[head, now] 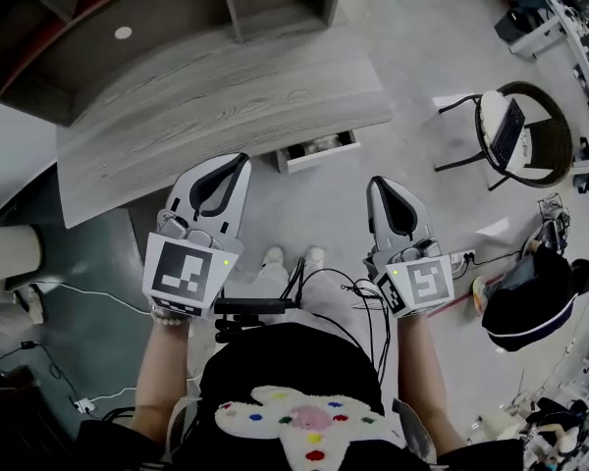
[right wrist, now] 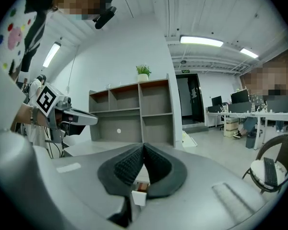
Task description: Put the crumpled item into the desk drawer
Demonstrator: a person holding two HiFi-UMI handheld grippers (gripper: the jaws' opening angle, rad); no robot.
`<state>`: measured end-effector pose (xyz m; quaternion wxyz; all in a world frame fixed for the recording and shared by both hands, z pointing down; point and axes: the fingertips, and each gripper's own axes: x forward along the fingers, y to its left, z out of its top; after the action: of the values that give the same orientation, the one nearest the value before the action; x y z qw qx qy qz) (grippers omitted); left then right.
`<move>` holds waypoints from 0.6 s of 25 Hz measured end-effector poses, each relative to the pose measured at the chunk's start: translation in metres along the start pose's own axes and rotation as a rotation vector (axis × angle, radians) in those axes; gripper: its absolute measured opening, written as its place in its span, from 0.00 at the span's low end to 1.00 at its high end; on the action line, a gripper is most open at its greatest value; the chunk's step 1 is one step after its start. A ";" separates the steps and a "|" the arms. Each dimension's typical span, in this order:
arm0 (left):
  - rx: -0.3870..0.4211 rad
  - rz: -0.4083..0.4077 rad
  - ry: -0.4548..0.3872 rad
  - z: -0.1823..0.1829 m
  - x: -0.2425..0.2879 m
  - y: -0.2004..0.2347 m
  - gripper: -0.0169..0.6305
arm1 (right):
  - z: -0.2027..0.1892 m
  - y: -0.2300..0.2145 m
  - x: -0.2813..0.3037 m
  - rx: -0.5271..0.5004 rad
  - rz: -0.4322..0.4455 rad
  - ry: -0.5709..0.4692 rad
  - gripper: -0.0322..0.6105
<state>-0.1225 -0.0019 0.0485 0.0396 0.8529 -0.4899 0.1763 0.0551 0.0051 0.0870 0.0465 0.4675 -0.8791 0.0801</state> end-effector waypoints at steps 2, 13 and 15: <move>-0.005 -0.005 -0.011 0.004 -0.008 0.000 0.04 | 0.011 0.005 -0.003 -0.016 -0.006 -0.011 0.06; -0.021 -0.018 -0.027 0.014 -0.032 -0.004 0.04 | 0.042 0.019 -0.017 -0.030 -0.022 -0.039 0.06; -0.021 -0.014 -0.025 0.011 -0.035 -0.003 0.04 | 0.041 0.023 -0.016 -0.030 -0.015 -0.042 0.06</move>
<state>-0.1335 0.0255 0.0267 0.0434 0.8580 -0.4861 0.1600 0.0451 0.0230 0.0415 0.0356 0.4747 -0.8776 0.0569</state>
